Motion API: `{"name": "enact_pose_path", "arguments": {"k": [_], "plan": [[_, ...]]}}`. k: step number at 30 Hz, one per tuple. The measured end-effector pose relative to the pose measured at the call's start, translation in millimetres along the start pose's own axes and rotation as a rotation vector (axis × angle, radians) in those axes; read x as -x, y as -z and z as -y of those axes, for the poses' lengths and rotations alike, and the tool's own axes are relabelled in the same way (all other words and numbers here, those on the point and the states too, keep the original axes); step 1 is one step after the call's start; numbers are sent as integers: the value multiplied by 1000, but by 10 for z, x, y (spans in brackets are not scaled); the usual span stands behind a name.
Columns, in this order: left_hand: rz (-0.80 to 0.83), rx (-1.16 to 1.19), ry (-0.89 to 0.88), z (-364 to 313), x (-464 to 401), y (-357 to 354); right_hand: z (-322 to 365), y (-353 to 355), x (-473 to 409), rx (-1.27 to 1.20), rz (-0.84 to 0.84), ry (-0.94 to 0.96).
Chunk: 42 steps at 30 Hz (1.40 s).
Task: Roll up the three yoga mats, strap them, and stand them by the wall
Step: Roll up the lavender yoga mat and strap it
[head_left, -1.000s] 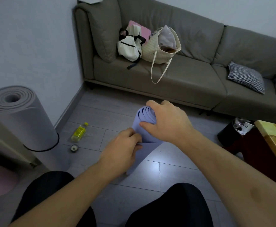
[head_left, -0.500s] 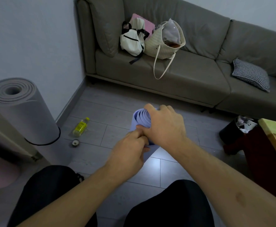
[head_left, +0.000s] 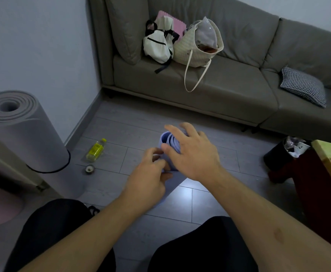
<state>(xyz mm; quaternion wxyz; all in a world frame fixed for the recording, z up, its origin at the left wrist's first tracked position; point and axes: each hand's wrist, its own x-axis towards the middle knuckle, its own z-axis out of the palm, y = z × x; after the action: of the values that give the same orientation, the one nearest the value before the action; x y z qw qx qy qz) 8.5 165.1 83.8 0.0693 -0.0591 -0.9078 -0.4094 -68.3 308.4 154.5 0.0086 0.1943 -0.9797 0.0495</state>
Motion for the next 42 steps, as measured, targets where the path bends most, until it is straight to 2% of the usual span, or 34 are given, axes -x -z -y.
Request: {"name": "enact_pose_path", "arguments": {"k": [3, 6, 11, 13, 16, 18, 23, 25, 32, 36, 42], "plan": [[51, 96, 21, -50, -15, -64, 10, -122, 52, 57, 13, -57], [71, 120, -1, -96, -26, -76, -68, -247, 55, 46, 19, -35], [51, 130, 63, -51, -107, -15, -160, -204, -265, -66, 163, -23], [50, 152, 60, -11, -121, 6, -209, -229, -303, -93, 130, -75], [75, 139, 62, -13, -135, -29, -208, -276, -232, 41, 56, -149], [45, 127, 89, -34, -166, -32, -156, -219, -248, 56, 113, -120], [3, 165, 80, 42, -218, 94, -331, 24, -197, -301, 321, 66], [1, 170, 80, 79, -208, 139, -411, 50, -111, -311, 366, 148], [44, 245, 32, -19, -193, 187, -493, 141, -61, -487, 321, 44], [140, 320, 78, -70, -128, 221, -404, 68, 76, -346, 336, -15], [235, 314, 77, -137, -113, 260, -403, 108, 104, -335, 320, 1]]}}
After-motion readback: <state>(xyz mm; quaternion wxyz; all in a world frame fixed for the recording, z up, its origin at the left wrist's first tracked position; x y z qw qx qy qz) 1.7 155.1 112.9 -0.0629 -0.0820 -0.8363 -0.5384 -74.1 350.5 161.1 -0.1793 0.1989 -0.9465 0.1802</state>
